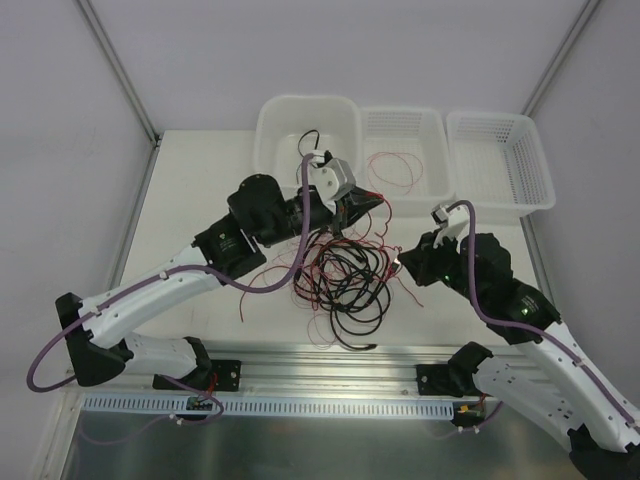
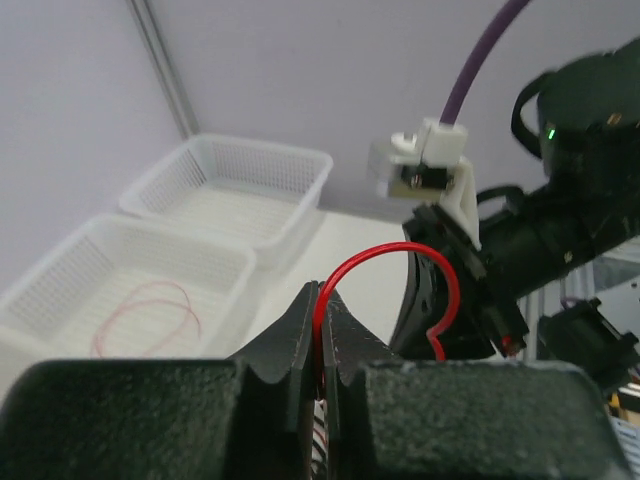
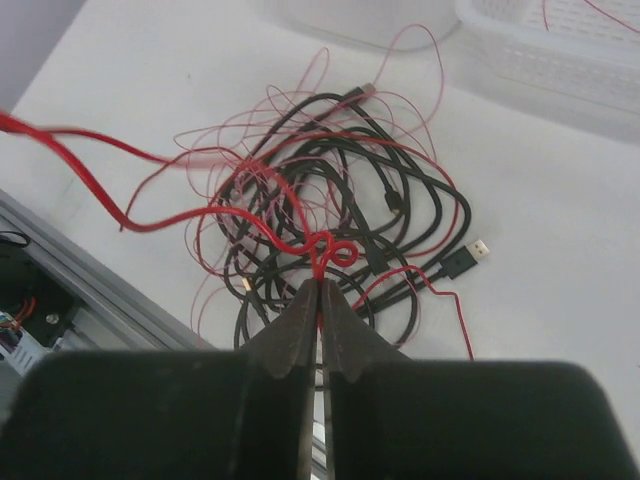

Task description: Untangle the cables

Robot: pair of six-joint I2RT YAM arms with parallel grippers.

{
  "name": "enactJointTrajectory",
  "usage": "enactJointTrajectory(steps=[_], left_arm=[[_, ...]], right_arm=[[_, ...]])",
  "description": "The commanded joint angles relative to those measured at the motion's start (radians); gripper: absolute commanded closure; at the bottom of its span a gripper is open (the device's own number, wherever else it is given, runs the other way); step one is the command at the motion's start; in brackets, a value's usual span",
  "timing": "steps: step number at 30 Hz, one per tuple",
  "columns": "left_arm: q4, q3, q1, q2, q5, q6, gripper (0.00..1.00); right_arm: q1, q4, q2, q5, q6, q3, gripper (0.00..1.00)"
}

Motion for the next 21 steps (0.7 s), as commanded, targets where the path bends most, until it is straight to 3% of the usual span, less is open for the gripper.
enactJointTrajectory(steps=[1, 7, 10, 14, 17, 21], left_arm=[[-0.003, -0.081, -0.002, 0.010, -0.029, -0.107, 1.00], [0.106, -0.155, -0.002, 0.035, 0.008, -0.246, 1.00], [0.127, -0.149, -0.002, 0.050, 0.026, -0.288, 1.00], [0.172, -0.157, -0.002, 0.041, 0.026, -0.331, 1.00], [0.199, -0.163, -0.002, 0.030, 0.034, -0.357, 1.00], [0.195, -0.172, -0.002, 0.013, -0.001, -0.345, 1.00]], right_arm=[[-0.003, 0.167, -0.031, -0.086, 0.023, -0.024, 0.97], [-0.001, 0.311, -0.092, -0.152, 0.028, -0.084, 0.88], [-0.001, 0.339, -0.085, -0.204, 0.028, -0.086, 0.69], [-0.001, 0.373, -0.075, -0.257, 0.029, -0.089, 0.54], [-0.003, 0.394, -0.068, -0.272, 0.029, -0.096, 0.36], [-0.001, 0.349, -0.075, -0.223, 0.013, -0.083, 0.31]])
